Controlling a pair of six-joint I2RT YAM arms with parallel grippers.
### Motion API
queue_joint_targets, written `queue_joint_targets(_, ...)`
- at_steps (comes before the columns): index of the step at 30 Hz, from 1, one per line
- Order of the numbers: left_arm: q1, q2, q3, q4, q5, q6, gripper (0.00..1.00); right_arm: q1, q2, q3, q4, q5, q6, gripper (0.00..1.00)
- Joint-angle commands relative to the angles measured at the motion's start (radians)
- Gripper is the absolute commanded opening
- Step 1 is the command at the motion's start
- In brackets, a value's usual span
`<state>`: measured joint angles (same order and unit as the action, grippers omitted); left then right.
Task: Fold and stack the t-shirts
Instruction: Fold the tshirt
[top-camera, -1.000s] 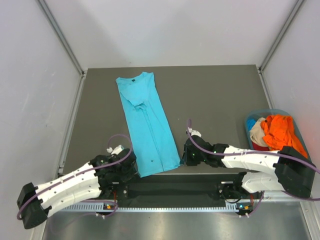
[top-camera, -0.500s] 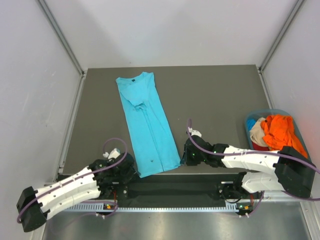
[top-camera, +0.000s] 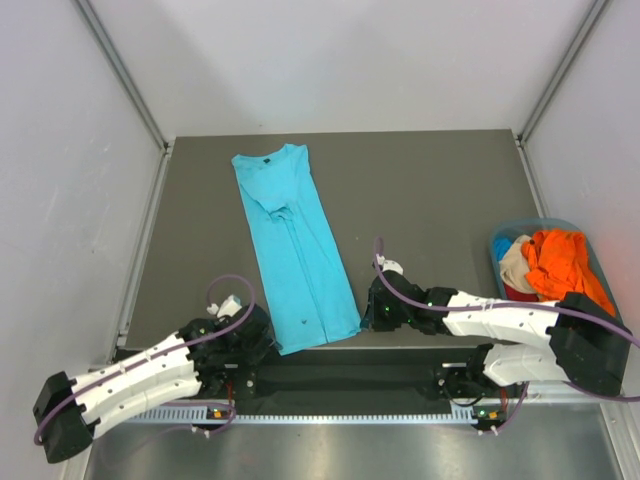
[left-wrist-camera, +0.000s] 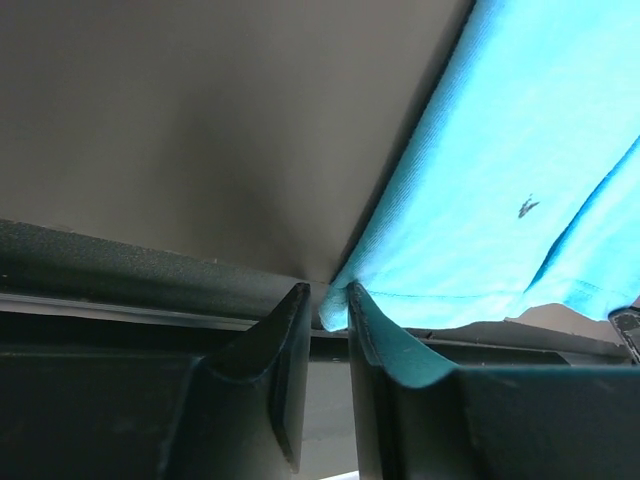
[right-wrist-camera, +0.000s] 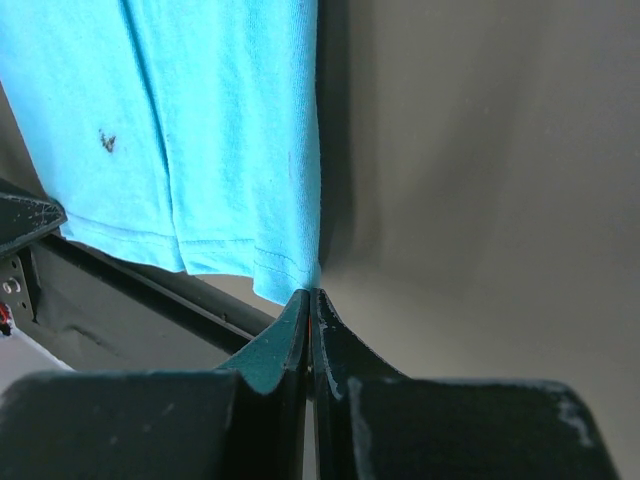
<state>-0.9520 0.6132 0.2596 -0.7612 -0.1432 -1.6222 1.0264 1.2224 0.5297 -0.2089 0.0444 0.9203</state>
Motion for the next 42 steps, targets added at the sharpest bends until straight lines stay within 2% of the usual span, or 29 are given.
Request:
queue_joint_targets(1, -0.004, 0.005, -0.016, 0.042, -0.035, -0.011, 0.26, 0.02, -0.004, 0.007, 0.019, 0.012, 0.006, 0.0)
queue_joint_targets(4, -0.004, -0.009, -0.02, 0.065, -0.045, -0.008, 0.21, 0.02, -0.004, 0.003, 0.023, 0.011, 0.009, 0.0)
queue_joint_targets(5, -0.004, -0.012, -0.022, 0.075, -0.047, 0.007, 0.17, 0.02, -0.004, 0.0, 0.023, 0.014, 0.011, 0.0)
queue_joint_targets(7, -0.004, -0.026, -0.019, 0.074, -0.045, 0.008, 0.01, 0.021, -0.006, -0.002, 0.025, 0.012, 0.012, 0.0)
queue_joint_targets(8, -0.004, -0.033, -0.016, 0.065, -0.044, 0.007, 0.0, 0.021, -0.009, -0.002, 0.022, 0.009, 0.014, 0.0)
queue_joint_targets(15, -0.004, -0.018, 0.105, -0.139, -0.091, 0.022, 0.0, 0.031, -0.05, 0.004, -0.012, 0.02, 0.032, 0.0)
queue_joint_targets(20, -0.004, 0.063, 0.194, -0.222, -0.113, 0.081, 0.0, 0.105, -0.021, 0.015, 0.003, 0.048, 0.103, 0.0)
queue_joint_targets(23, -0.004, 0.085, 0.216, -0.219, -0.099, 0.097, 0.0, 0.142, -0.001, 0.029, 0.005, 0.074, 0.127, 0.0)
queue_joint_targets(28, -0.004, 0.051, 0.172, -0.126, -0.07, 0.099, 0.0, 0.144, 0.014, 0.078, -0.04, 0.117, 0.106, 0.0)
queue_joint_targets(31, -0.002, 0.026, 0.155, -0.09, -0.087, 0.091, 0.0, 0.118, 0.031, 0.13, -0.075, 0.117, 0.055, 0.0)
queue_joint_targets(35, 0.005, 0.034, 0.187, -0.084, -0.127, 0.099, 0.0, 0.011, 0.081, 0.199, -0.096, 0.08, -0.055, 0.0)
queue_joint_targets(38, 0.062, 0.089, 0.213, -0.009, -0.11, 0.162, 0.0, -0.043, 0.127, 0.263, -0.093, 0.045, -0.131, 0.0)
queue_joint_targets(42, 0.264, 0.224, 0.274, 0.071, 0.017, 0.332, 0.0, -0.087, 0.204, 0.38, -0.119, 0.003, -0.207, 0.0)
